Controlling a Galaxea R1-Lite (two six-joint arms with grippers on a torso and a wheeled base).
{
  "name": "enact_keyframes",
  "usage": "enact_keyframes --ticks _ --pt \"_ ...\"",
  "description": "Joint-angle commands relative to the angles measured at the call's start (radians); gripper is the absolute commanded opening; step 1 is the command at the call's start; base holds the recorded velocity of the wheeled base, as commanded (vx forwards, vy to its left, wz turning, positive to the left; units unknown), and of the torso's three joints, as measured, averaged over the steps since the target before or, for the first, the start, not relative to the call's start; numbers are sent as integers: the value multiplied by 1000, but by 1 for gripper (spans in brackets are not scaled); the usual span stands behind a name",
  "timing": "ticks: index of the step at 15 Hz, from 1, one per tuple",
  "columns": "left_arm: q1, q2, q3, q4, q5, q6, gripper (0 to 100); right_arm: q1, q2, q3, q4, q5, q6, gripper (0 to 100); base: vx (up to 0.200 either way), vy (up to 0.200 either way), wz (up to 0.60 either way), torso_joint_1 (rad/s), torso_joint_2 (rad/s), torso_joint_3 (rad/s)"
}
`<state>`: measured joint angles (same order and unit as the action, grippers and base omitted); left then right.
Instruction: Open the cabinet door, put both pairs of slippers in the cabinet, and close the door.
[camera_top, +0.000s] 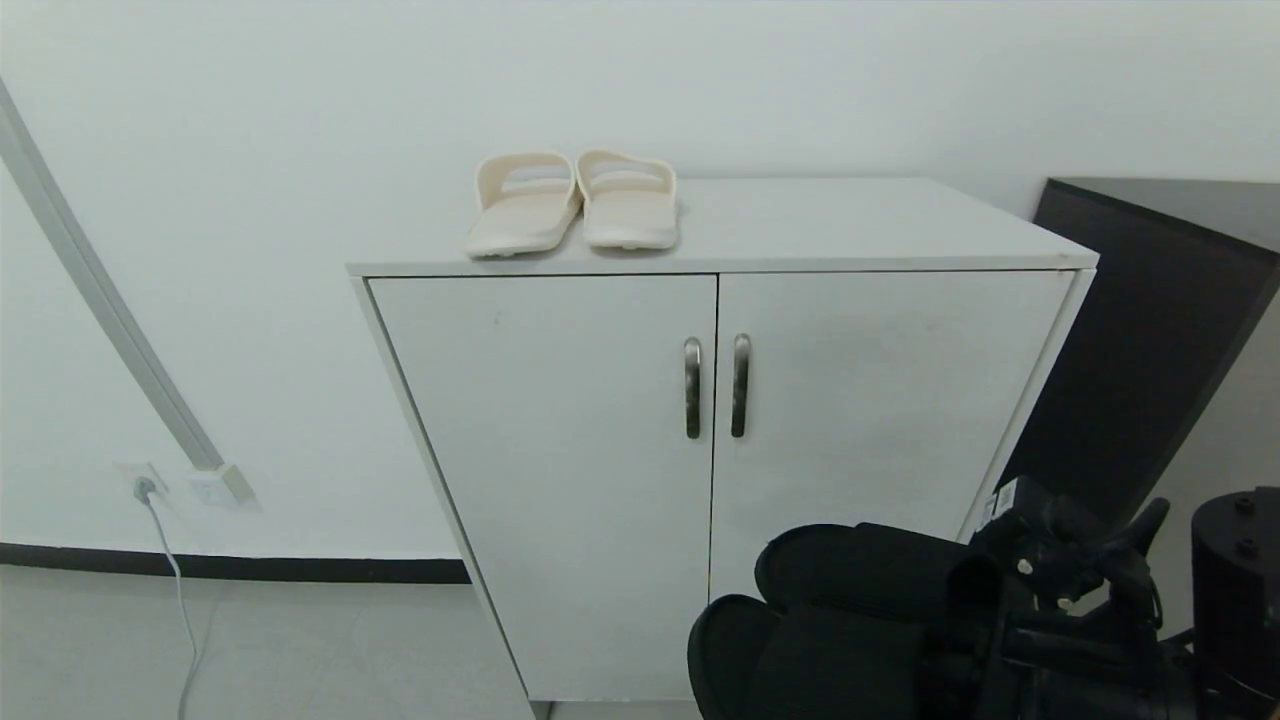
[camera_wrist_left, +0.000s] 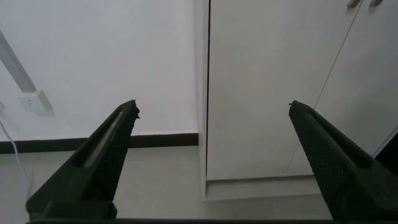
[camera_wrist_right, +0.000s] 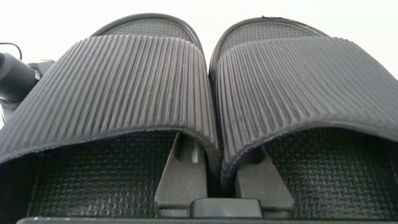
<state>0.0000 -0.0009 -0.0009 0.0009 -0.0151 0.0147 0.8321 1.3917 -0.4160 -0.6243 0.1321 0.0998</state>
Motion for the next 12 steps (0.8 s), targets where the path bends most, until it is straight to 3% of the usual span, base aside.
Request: enact_keyframes --ticks 1,6,11,12 --pt "0 1 -1 1 0 8 100 1 0 2 0 0 0 0 0 0 0 -95 447 354" --pt "2 1 -1 1 -2 10 100 1 4 3 0 0 -2 0 0 0 0 -37 431 381" --pt "2 1 -5 -2 -11 13 100 13 4 3 0 0 -14 0 0 0 0 0 25 22" --pt "0 10 -19 -4 -14 37 100 13 6 3 0 1 -14 0 0 0 0 0 0 0"
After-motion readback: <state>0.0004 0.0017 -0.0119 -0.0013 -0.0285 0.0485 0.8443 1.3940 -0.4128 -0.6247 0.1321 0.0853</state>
